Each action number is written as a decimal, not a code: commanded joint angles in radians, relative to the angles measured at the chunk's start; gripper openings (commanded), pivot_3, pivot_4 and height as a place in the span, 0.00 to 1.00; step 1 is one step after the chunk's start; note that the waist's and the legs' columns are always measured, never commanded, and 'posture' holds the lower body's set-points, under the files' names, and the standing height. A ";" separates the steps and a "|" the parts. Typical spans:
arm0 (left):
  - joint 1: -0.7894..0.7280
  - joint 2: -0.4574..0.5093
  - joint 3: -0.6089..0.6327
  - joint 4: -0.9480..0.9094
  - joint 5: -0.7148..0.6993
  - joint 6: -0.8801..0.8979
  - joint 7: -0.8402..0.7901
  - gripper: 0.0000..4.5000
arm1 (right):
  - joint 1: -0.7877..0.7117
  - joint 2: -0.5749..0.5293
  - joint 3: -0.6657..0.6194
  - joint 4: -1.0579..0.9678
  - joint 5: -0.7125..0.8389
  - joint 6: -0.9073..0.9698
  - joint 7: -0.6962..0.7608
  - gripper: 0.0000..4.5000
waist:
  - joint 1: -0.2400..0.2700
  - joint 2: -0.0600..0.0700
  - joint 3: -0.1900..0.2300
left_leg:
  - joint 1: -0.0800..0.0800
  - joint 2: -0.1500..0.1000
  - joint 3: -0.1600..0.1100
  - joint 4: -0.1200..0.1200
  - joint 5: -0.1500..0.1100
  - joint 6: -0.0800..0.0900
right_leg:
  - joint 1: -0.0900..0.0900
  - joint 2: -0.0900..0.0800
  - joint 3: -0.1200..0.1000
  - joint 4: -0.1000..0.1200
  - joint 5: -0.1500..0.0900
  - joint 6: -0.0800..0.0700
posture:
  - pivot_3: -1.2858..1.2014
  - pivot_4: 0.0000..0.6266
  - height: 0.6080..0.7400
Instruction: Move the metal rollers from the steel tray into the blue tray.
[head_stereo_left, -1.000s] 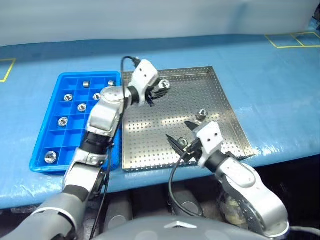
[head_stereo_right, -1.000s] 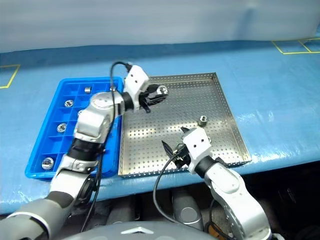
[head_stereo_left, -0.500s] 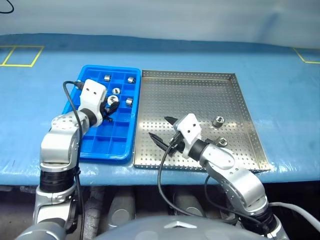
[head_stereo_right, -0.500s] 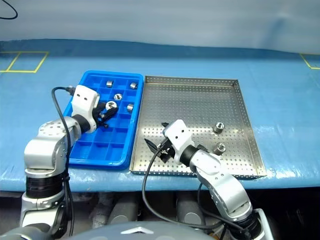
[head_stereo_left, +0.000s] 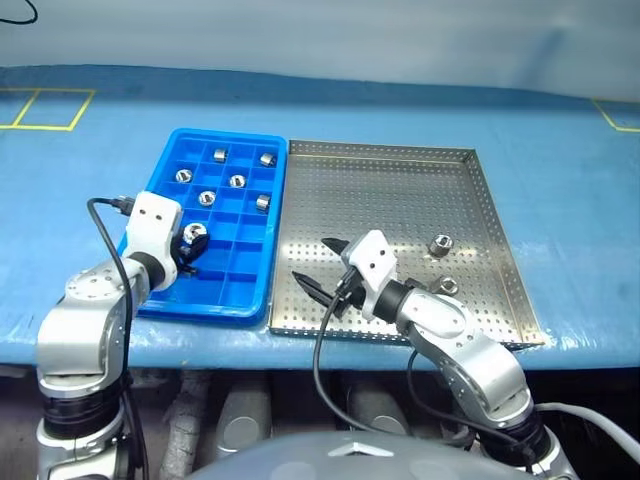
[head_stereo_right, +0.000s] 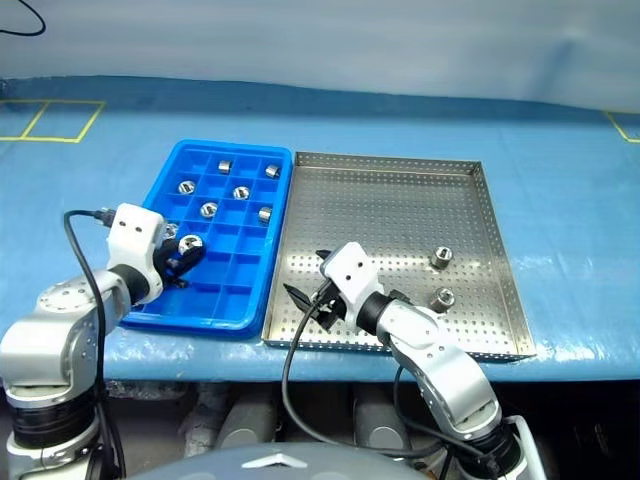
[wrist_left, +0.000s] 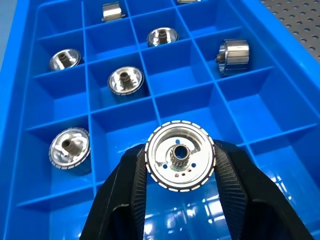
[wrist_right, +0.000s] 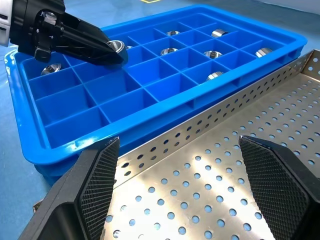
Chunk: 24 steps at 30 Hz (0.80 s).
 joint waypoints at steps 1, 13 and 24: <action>0.007 -0.007 0.034 -0.069 -0.017 0.017 0.025 0.37 | -0.025 0.017 0.015 0.000 0.010 -0.026 0.018 0.90 | 0.002 0.000 0.000 | 0.000 0.000 0.000 0.000 0.000 0.000 | 0.000 0.000 0.000 0.000 0.000 0.000 | 0.57 0.24 1.00; 0.033 -0.041 0.055 -0.068 -0.018 0.048 0.095 0.37 | -0.075 0.052 0.060 0.058 0.011 -0.060 0.069 0.90 | 0.009 0.000 0.000 | 0.000 0.000 -0.001 0.000 0.000 0.000 | 0.000 0.000 -0.001 0.000 0.000 0.000 | 0.57 0.24 1.00; 0.049 -0.063 0.038 -0.009 -0.014 0.041 0.129 0.37 | -0.073 0.054 0.062 0.060 0.000 -0.061 0.072 0.90 | 0.018 0.000 0.000 | 0.000 0.000 -0.001 0.000 0.000 0.000 | 0.000 0.000 -0.001 0.000 0.000 -0.001 | 0.57 0.24 1.00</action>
